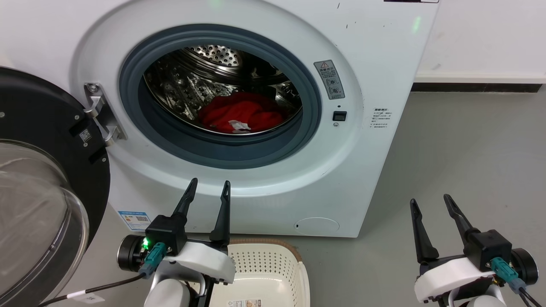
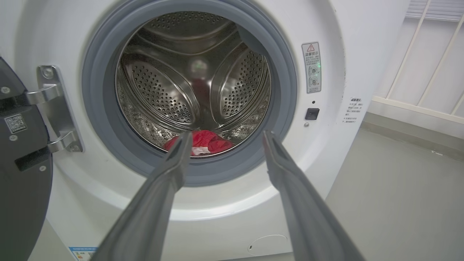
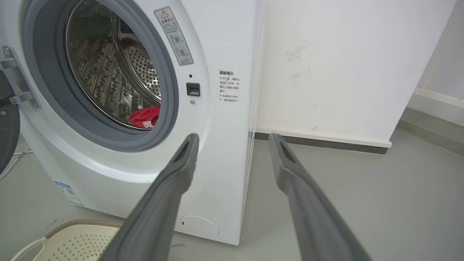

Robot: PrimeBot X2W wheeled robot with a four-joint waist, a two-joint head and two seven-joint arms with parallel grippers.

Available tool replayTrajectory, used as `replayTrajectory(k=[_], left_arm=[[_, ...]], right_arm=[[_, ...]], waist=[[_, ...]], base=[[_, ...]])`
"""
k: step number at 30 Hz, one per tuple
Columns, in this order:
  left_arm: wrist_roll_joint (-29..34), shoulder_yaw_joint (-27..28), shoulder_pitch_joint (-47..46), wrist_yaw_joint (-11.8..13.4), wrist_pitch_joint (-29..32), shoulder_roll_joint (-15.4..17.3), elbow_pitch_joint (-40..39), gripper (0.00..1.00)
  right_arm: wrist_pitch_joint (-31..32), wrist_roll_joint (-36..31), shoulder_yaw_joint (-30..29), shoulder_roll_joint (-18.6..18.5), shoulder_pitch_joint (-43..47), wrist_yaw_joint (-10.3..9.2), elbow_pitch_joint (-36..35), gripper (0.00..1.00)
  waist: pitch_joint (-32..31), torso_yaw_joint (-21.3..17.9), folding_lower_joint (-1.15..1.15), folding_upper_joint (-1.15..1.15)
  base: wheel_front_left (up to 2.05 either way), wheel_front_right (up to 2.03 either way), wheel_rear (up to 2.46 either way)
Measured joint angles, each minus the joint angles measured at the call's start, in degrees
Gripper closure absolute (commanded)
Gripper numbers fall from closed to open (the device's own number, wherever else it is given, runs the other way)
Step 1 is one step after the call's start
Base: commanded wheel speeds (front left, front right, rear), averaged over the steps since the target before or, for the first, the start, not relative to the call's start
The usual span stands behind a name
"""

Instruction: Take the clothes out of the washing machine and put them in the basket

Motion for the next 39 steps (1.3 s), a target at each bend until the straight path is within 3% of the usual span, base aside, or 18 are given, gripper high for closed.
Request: replayTrajectory(k=[22, 39], left_arm=[[-0.11, 0.19, -1.72, 0.57, -0.05, 0.01, -0.08, 0.0], [4.38, 6.33, -19.97, 1.15, -0.07, 0.46, 3.77, 0.0]], right_arm=[[0.0, 0.83, 0.32, -0.01, -0.75, 0.0, 0.15, 0.0], [0.16, 2.3, 3.82, -0.03, -9.03, 0.0, -7.9, 0.0]], waist=[[1.17, -0.12, 0.0, 0.0], [16.23, -3.95, 0.01, 0.0]], base=[[0.0, 0.0, 0.0], [0.0, 0.0, 0.0]])
